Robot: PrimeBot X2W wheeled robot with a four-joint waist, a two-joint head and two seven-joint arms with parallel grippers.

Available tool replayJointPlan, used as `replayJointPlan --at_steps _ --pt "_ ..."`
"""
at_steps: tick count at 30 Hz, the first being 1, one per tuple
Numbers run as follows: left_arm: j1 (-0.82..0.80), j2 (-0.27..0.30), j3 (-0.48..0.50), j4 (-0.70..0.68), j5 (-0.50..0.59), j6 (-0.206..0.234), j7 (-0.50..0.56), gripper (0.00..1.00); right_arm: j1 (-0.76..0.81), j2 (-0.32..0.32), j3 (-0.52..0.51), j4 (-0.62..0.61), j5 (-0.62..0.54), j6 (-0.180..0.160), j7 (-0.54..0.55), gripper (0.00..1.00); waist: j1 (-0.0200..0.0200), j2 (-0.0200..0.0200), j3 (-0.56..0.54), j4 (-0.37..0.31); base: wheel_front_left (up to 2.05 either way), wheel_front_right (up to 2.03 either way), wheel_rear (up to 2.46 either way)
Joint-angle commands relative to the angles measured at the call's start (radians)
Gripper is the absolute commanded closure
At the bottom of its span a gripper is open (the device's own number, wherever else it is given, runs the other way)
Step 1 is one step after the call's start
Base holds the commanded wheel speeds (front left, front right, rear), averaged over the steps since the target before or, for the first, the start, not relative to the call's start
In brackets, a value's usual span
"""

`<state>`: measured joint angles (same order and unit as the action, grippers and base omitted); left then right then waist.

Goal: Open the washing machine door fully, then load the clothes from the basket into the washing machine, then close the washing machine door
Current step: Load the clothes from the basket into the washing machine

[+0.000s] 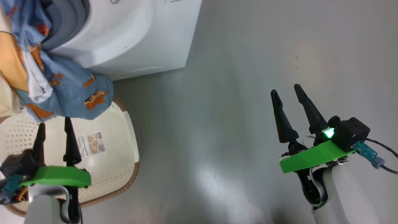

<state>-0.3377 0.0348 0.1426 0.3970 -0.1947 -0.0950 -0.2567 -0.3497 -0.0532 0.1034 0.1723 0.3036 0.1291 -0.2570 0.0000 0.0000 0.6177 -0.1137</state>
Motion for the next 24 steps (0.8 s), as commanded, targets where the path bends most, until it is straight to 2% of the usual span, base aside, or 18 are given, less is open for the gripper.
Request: replayJointPlan --at_steps 1,9,15,24 --pt "-0.011 0.024 0.043 0.015 0.014 -0.012 -0.005 0.0 0.003 0.003 0.021 -0.027 -0.004 0.002 -0.005 0.0 0.0 0.0 0.021 -0.008 0.0 0.0 0.0" --pt "-0.113 0.023 0.078 0.13 0.014 -0.024 -0.005 0.0 0.004 0.003 0.016 -0.042 -0.002 0.002 -0.005 0.0 0.0 0.0 0.083 -0.011 0.0 0.0 0.0" --pt "-0.2 0.049 0.099 0.202 0.001 -0.032 -0.005 0.0 -0.004 0.003 0.017 -0.057 -0.009 0.002 -0.005 0.0 0.0 0.0 0.131 -0.017 0.0 0.0 0.0" --pt "-0.293 0.071 0.127 0.231 -0.014 -0.035 -0.005 0.0 -0.007 0.003 0.011 -0.065 -0.007 0.002 -0.005 0.0 0.0 0.0 0.173 -0.022 0.0 0.0 0.0"
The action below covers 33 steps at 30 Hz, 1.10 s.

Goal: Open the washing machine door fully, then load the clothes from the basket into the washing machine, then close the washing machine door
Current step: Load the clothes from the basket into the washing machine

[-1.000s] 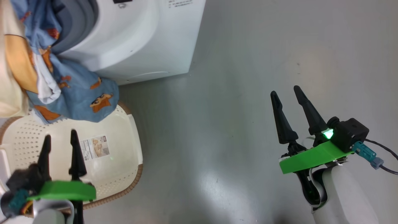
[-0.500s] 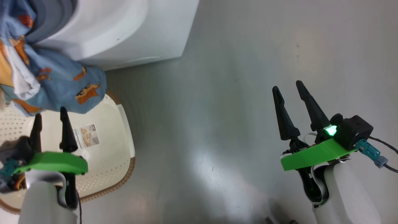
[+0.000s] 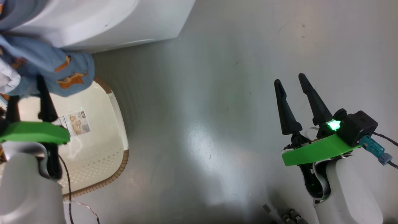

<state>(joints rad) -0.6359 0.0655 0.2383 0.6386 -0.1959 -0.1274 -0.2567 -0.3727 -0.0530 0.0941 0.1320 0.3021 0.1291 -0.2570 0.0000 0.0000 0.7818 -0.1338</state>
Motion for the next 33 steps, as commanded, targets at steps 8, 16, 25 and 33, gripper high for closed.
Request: replayJointPlan --at_steps 8,16,25,33 --pt "-0.072 0.095 0.007 0.029 -0.084 -0.003 -0.005 0.27 0.0 0.003 0.026 -0.022 -0.004 0.002 -0.005 0.0 0.0 0.0 0.018 -0.008 0.0 0.0 0.0" --pt "-0.03 0.08 0.038 -0.007 -0.093 -0.003 -0.005 1.0 -0.004 0.003 0.04 -0.006 0.006 0.002 -0.005 0.0 0.0 0.0 -0.032 -0.004 0.0 0.0 0.0" --pt "0.106 0.036 0.073 -0.12 -0.006 0.002 -0.005 1.0 0.008 0.003 0.052 0.021 0.016 0.002 -0.005 0.0 0.0 0.0 -0.135 0.018 0.0 0.0 0.0" --pt "0.152 0.009 0.097 -0.329 0.075 0.008 -0.005 1.0 0.023 0.003 0.068 0.04 0.028 0.002 -0.005 0.0 0.0 0.0 -0.191 0.033 0.0 0.0 0.0"
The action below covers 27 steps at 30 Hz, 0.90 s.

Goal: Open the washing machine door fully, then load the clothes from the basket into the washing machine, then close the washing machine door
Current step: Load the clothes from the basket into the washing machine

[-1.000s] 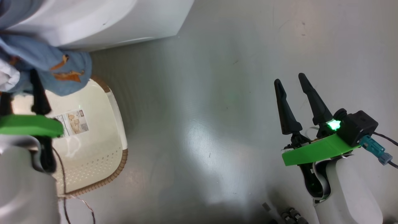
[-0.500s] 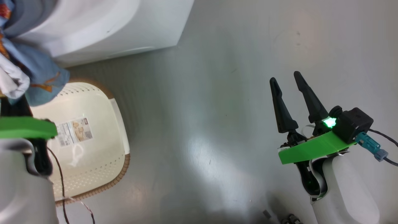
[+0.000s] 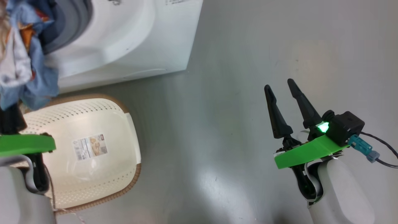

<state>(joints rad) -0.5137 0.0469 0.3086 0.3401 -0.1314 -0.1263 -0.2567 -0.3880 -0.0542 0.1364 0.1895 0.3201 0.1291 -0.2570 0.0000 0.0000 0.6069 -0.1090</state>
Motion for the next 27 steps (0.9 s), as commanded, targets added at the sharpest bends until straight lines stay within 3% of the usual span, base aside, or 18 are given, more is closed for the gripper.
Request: replayJointPlan --at_steps 1,12,18,27 --pt "0.026 0.027 0.026 -0.051 0.018 0.007 -0.005 1.0 0.039 0.004 0.027 -0.017 0.011 0.002 -0.005 0.0 0.0 0.0 -0.021 0.008 0.0 0.0 0.0" --pt "-0.101 0.107 -0.039 -0.094 0.07 0.0 -0.005 1.0 0.049 0.004 0.04 -0.017 0.027 0.002 -0.005 0.0 0.0 0.0 -0.031 -0.013 0.0 0.0 0.0" --pt "-0.244 0.173 -0.087 0.01 0.054 -0.003 -0.005 1.0 0.05 0.004 0.043 -0.019 0.042 0.002 -0.005 0.0 0.0 0.0 -0.014 -0.033 0.0 0.0 0.0" --pt "-0.43 0.227 -0.116 0.209 0.004 -0.004 0.003 1.0 0.049 0.004 0.037 -0.029 0.061 0.002 -0.005 0.0 0.0 0.0 0.038 -0.05 0.0 0.0 0.0"
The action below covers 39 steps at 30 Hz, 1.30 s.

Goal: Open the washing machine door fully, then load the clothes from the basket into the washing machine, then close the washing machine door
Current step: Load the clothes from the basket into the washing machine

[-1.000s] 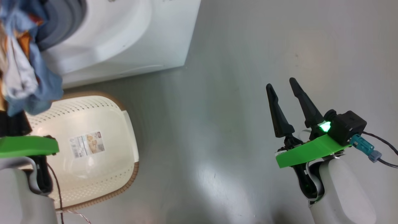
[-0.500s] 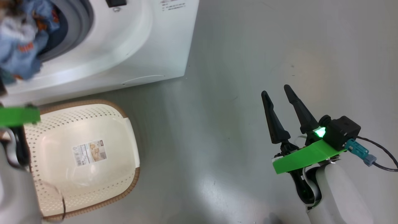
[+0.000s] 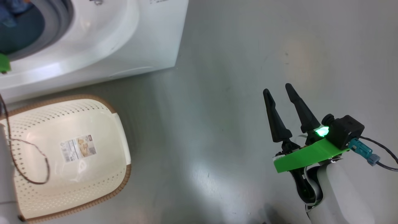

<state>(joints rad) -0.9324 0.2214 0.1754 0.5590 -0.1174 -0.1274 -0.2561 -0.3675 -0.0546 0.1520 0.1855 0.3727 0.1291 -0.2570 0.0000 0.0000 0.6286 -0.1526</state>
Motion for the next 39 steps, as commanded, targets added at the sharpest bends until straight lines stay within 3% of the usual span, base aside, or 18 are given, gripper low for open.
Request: replayJointPlan --at_steps 1,11,22,39 --pt "-0.027 0.056 0.017 0.009 -0.018 -0.003 0.003 1.0 0.029 0.004 0.019 -0.026 0.009 0.002 -0.005 0.0 0.0 0.0 0.024 -0.006 0.0 0.0 0.0" --pt "-0.233 0.111 -0.043 0.13 -0.058 -0.003 0.011 1.0 0.012 0.004 0.022 -0.038 0.012 0.002 -0.005 0.0 0.0 0.0 0.115 0.001 0.0 0.0 0.0" --pt "-0.42 0.169 -0.111 0.152 -0.06 -0.003 -0.004 1.0 0.0 0.004 0.039 -0.043 0.02 0.002 -0.005 0.0 0.0 0.0 0.169 -0.022 0.0 0.0 0.0" --pt "-0.55 0.214 -0.215 0.301 -0.128 -0.003 0.028 1.0 -0.007 0.004 0.066 -0.036 0.038 0.002 -0.005 0.0 0.0 0.0 0.205 -0.048 0.0 0.0 0.0"
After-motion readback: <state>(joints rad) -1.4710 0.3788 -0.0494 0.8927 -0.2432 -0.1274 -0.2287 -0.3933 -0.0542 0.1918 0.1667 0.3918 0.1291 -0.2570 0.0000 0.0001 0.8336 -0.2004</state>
